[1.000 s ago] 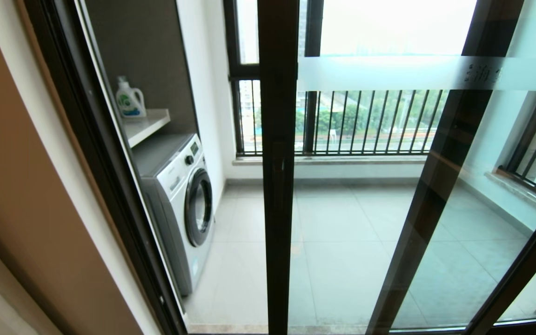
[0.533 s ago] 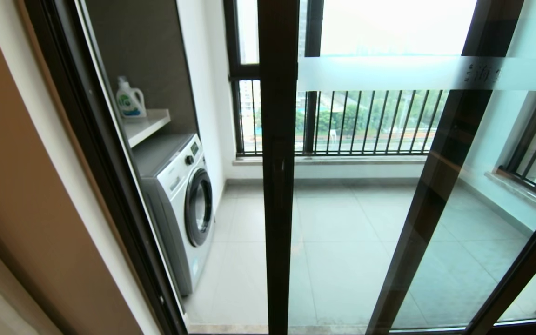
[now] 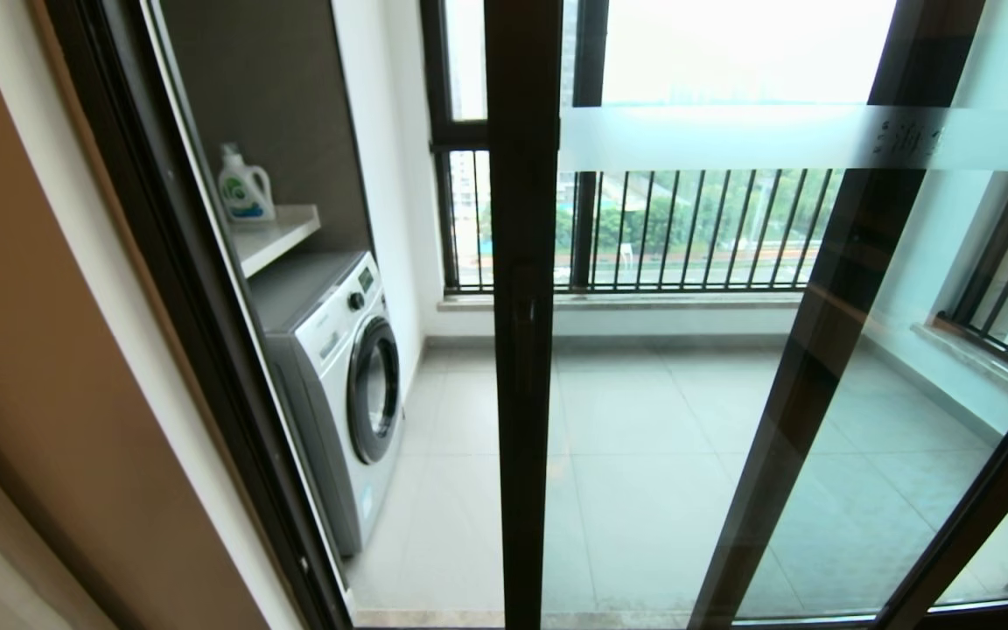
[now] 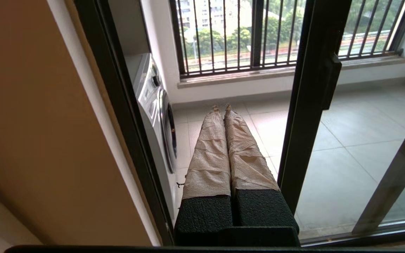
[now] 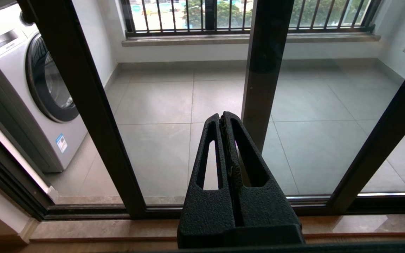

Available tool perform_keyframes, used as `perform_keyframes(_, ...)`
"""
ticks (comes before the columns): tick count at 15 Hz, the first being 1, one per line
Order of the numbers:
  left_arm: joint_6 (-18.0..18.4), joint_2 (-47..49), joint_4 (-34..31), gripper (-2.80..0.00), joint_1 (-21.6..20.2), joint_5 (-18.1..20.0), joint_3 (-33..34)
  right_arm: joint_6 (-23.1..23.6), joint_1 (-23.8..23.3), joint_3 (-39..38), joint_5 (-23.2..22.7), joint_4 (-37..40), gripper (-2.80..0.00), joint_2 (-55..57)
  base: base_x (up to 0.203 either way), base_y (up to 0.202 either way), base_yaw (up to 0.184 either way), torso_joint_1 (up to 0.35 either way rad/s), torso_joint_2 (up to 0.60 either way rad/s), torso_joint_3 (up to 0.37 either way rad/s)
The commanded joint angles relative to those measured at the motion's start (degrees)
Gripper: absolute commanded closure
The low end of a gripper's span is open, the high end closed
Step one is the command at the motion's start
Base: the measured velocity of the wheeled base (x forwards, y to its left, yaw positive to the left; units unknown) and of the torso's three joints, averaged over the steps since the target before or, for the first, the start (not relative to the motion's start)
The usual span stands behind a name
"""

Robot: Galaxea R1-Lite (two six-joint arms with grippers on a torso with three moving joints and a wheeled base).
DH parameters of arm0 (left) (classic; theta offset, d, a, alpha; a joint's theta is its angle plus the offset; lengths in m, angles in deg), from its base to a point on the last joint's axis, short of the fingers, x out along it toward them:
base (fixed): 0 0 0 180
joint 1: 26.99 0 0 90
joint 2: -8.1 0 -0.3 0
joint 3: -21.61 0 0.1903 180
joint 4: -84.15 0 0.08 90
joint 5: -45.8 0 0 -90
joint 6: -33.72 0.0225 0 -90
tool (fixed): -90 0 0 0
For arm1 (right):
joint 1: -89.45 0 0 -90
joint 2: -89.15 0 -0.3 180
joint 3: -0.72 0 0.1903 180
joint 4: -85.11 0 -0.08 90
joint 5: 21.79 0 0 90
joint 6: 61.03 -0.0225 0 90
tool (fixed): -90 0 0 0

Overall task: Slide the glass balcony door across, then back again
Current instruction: Close the slid door

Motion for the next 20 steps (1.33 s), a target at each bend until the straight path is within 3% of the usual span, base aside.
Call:
perform_keyframes(1, 0.0, 20.0, 12.2, 0.00, 0.8, 0.5, -2.2, 0.0, 0.0, 0.0, 0.0, 0.0, 0.00, 0.0, 0.000, 0.000, 0.000, 0.000, 0.00, 0.000)
perform_keyframes(3, -0.2, 31.4, 21.5, 0.00, 3.3, 0.9, -4.1, 0.0, 0.0, 0.0, 0.0, 0.0, 0.00, 0.1, 0.000, 0.000, 0.000, 0.000, 0.00, 0.000)
perform_keyframes(5, -1.7, 40.8, 26.6, 0.00, 7.4, 1.2, -7.0, 0.0, 0.0, 0.0, 0.0, 0.0, 0.00, 0.0, 0.000, 0.000, 0.000, 0.000, 0.00, 0.000)
perform_keyframes(10, -5.4, 55.4, 30.2, 0.00, 20.8, -0.3, -20.1, 0.0, 0.0, 0.0, 0.0, 0.0, 0.00, 0.0, 0.000, 0.000, 0.000, 0.000, 0.00, 0.000)
perform_keyframes(16, -5.6, 62.6, 30.8, 0.00, 34.6, -6.4, -23.4, 0.0, 0.0, 0.0, 0.0, 0.0, 0.00, 0.0, 0.000, 0.000, 0.000, 0.000, 0.00, 0.000)
perform_keyframes(20, -5.3, 71.8, 40.4, 0.00, 41.0, -13.7, -28.6, 0.0, 0.0, 0.0, 0.0, 0.0, 0.00, 0.0, 0.000, 0.000, 0.000, 0.000, 0.00, 0.000)
